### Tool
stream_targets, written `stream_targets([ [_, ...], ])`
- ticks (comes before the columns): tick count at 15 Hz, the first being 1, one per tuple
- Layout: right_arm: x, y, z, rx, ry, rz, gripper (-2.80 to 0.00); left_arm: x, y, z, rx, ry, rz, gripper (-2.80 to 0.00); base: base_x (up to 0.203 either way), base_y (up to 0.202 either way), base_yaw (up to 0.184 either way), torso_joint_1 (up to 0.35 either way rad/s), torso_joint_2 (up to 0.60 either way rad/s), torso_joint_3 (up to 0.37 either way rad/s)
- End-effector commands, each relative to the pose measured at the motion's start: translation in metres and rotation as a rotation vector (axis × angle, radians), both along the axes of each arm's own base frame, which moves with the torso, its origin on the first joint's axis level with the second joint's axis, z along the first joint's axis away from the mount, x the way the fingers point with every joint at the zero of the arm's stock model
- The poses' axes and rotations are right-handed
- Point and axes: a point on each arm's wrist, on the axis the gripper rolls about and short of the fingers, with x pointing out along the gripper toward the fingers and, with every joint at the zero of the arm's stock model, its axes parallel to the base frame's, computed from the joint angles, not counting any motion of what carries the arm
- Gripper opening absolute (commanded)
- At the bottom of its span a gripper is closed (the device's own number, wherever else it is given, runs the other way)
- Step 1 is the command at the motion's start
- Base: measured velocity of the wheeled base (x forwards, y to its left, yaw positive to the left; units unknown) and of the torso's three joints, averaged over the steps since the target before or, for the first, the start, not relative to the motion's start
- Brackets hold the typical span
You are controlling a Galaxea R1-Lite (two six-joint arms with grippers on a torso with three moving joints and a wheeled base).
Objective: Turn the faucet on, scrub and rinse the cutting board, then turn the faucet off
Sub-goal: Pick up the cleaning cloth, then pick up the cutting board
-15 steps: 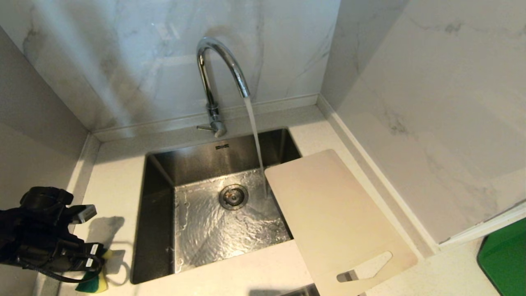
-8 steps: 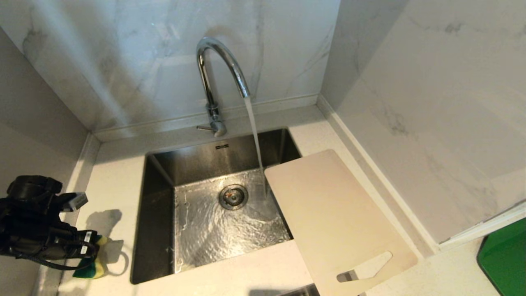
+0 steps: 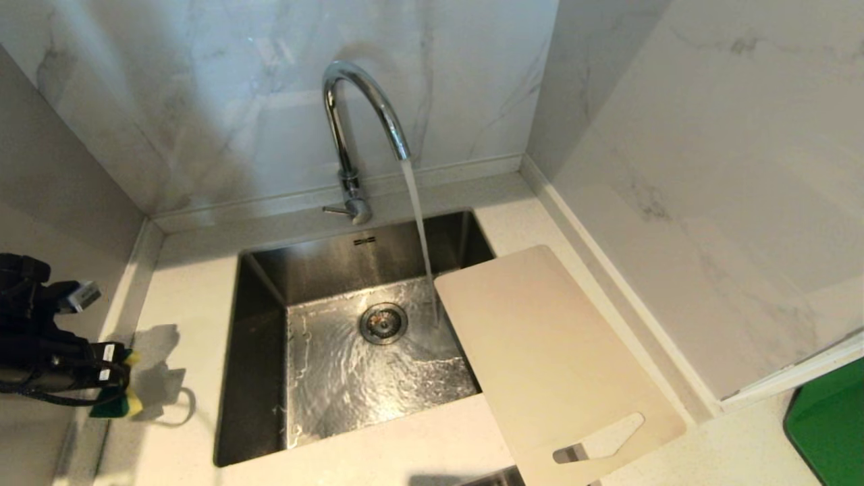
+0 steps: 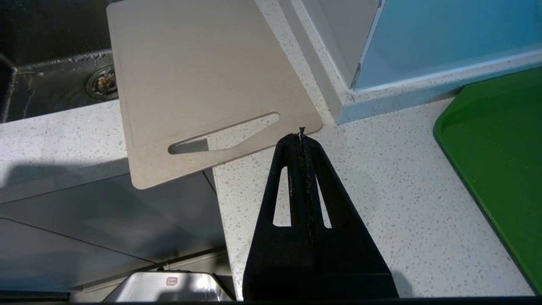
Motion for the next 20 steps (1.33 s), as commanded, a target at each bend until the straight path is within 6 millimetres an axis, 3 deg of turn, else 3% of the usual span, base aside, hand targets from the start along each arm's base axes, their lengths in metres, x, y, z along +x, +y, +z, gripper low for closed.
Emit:
stream_targets([
  [1, 0.000, 0.000, 0.000, 0.000, 0.001, 0.001, -2.80, -0.005, 0.004, 0.023, 0.015, -0.073, 0.017, -2.80, 0.000, 0.000, 0.000, 0.000, 0.00, 0.000],
  [7, 0.000, 0.000, 0.000, 0.000, 0.001, 0.000, -2.80, -0.034, -0.003, 0.069, 0.019, -0.222, -0.004, -2.80, 0.000, 0.000, 0.000, 0.000, 0.00, 0.000],
  [15, 0.000, 0.000, 0.000, 0.000, 0.002, 0.001, -2.80, -0.102, -0.023, 0.113, -0.042, -0.414, -0.067, -2.80, 0.000, 0.000, 0.000, 0.000, 0.00, 0.000],
  [20, 0.000, 0.000, 0.000, 0.000, 0.001, 0.001, -2.80, -0.152, -0.038, 0.094, -0.073, -0.444, -0.107, -2.80, 0.000, 0.000, 0.000, 0.000, 0.00, 0.000],
])
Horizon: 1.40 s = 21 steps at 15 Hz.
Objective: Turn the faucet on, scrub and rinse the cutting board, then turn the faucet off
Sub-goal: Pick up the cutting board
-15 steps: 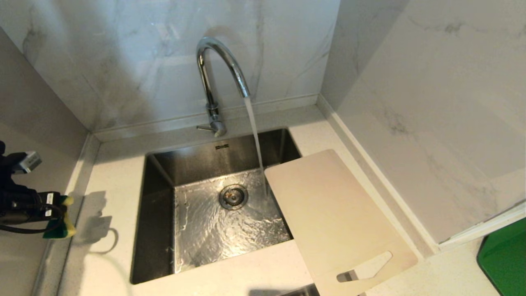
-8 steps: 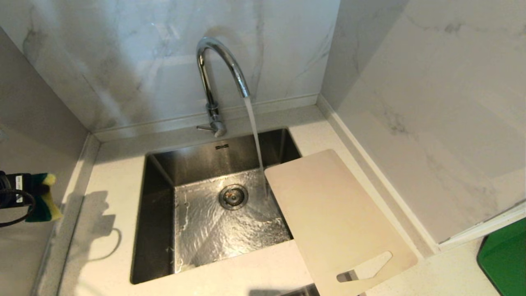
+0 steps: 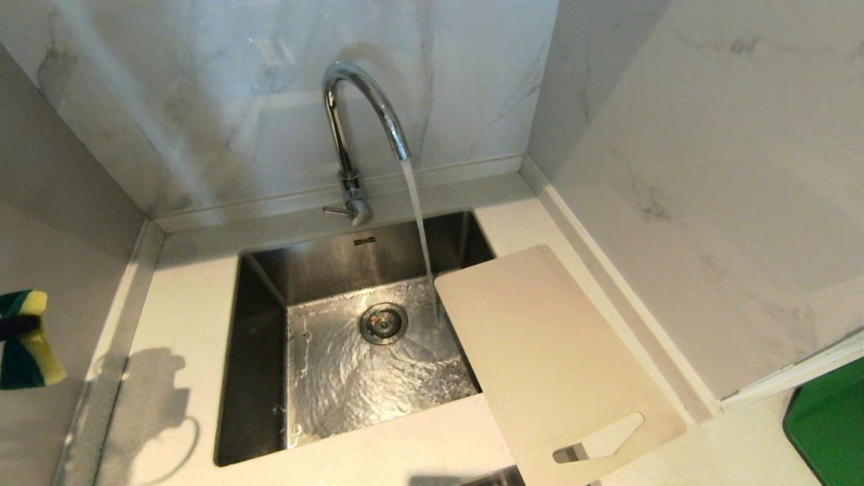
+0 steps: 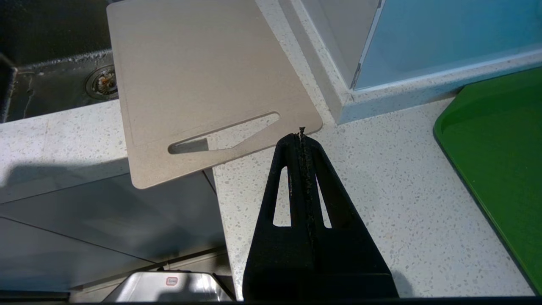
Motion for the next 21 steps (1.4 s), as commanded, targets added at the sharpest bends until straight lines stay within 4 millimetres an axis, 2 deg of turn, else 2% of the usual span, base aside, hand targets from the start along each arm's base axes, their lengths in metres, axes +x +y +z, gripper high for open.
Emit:
stream_targets([
  [1, 0.000, 0.000, 0.000, 0.000, 0.002, 0.000, -2.80, -0.033, -0.009, -0.013, -0.002, -0.033, -0.025, -2.80, 0.000, 0.000, 0.000, 0.000, 0.00, 0.000],
  [6, 0.000, 0.000, 0.000, 0.000, 0.001, 0.001, -2.80, -0.057, -0.018, -0.061, -0.023, 0.044, -0.171, -2.80, 0.000, 0.000, 0.000, 0.000, 0.00, 0.000],
  [8, 0.000, 0.000, 0.000, 0.000, 0.001, -0.001, -2.80, -0.061, -0.020, -0.074, -0.029, 0.074, -0.244, -2.80, 0.000, 0.000, 0.000, 0.000, 0.00, 0.000],
  [11, 0.000, 0.000, 0.000, 0.000, 0.000, -0.001, -2.80, -0.066, -0.022, -0.086, -0.046, 0.101, -0.256, -2.80, 0.000, 0.000, 0.000, 0.000, 0.00, 0.000],
  [17, 0.000, 0.000, 0.000, -0.009, -0.002, 0.001, -2.80, -0.067, -0.022, -0.086, -0.040, 0.075, -0.243, -2.80, 0.000, 0.000, 0.000, 0.000, 0.00, 0.000],
  [21, 0.000, 0.000, 0.000, -0.007, -0.002, -0.001, -2.80, -0.077, -0.024, -0.084, -0.017, 0.022, -0.238, -2.80, 0.000, 0.000, 0.000, 0.000, 0.00, 0.000],
])
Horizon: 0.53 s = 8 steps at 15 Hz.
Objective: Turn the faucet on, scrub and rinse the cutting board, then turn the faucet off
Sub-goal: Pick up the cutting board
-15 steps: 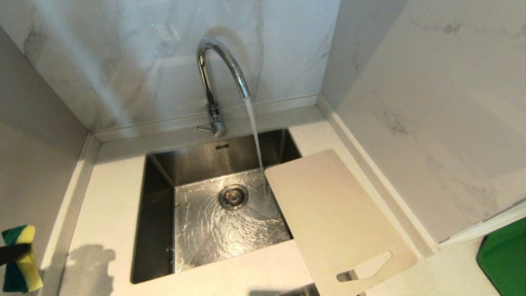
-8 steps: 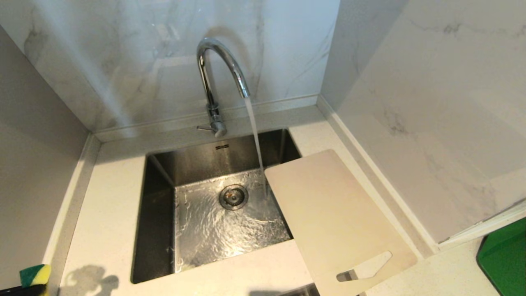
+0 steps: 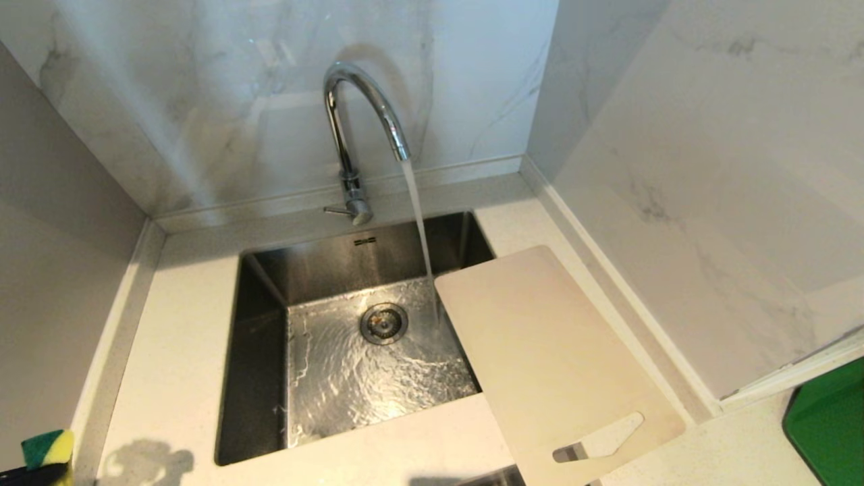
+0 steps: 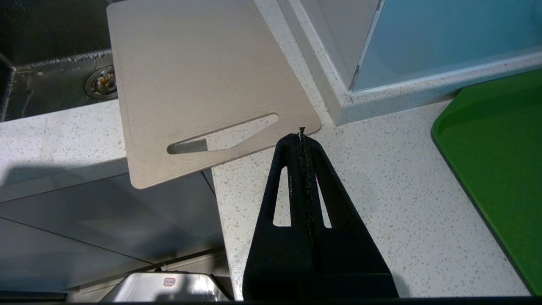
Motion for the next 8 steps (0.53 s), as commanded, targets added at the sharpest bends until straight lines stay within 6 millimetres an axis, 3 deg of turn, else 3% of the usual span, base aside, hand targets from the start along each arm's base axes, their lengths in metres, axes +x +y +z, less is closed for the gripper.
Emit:
stream_targets([
  [1, 0.000, 0.000, 0.000, 0.001, 0.001, 0.001, -2.80, -0.007, -0.002, -0.002, 0.009, -0.025, 0.001, -2.80, 0.000, 0.000, 0.000, 0.000, 0.00, 0.000],
  [4, 0.000, 0.000, 0.000, 0.001, 0.001, 0.001, -2.80, -0.006, -0.001, 0.000, 0.024, -0.045, 0.024, -2.80, 0.000, 0.000, 0.000, 0.000, 0.00, 0.000],
  [8, 0.000, 0.000, 0.000, -0.001, 0.001, 0.000, -2.80, -0.025, -0.007, 0.000, 0.029, -0.170, 0.082, -2.80, 0.000, 0.000, 0.000, 0.000, 0.00, 0.000],
])
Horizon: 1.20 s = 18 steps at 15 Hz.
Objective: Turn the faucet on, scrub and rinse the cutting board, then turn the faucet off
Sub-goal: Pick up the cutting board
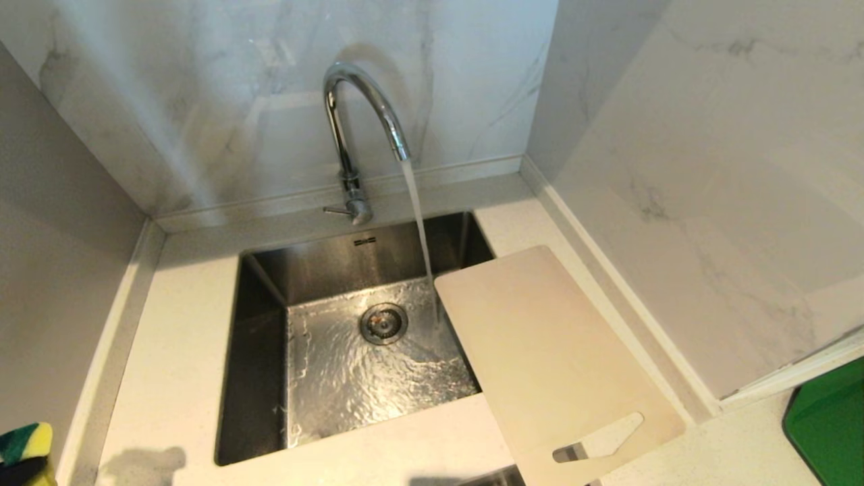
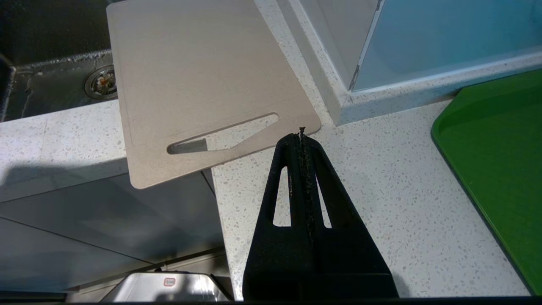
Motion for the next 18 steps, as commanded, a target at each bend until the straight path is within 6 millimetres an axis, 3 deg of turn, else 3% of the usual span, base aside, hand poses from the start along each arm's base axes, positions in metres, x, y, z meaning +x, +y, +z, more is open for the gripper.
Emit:
stream_targets([
  [1, 0.000, 0.000, 0.000, -0.001, 0.001, 0.001, -2.80, -0.020, -0.004, -0.008, 0.017, -0.104, -0.008, -2.80, 0.000, 0.000, 0.000, 0.000, 0.00, 0.000],
  [6, 0.000, 0.000, 0.000, 0.000, 0.001, 0.001, -2.80, -0.037, -0.004, -0.061, 0.102, -0.197, 0.024, -2.80, 0.000, 0.000, 0.000, 0.000, 0.00, 0.000],
  [10, 0.000, 0.000, 0.000, 0.000, 0.001, 0.001, -2.80, -0.046, -0.002, -0.070, 0.139, -0.280, 0.139, -2.80, 0.000, 0.000, 0.000, 0.000, 0.00, 0.000],
  [13, 0.000, 0.000, 0.000, 0.000, 0.001, 0.001, -2.80, -0.047, -0.002, -0.070, 0.154, -0.296, 0.129, -2.80, 0.000, 0.000, 0.000, 0.000, 0.00, 0.000],
  [18, 0.000, 0.000, 0.000, 0.000, 0.001, 0.000, -2.80, -0.070, -0.002, -0.087, 0.214, -0.423, 0.094, -2.80, 0.000, 0.000, 0.000, 0.000, 0.00, 0.000],
])
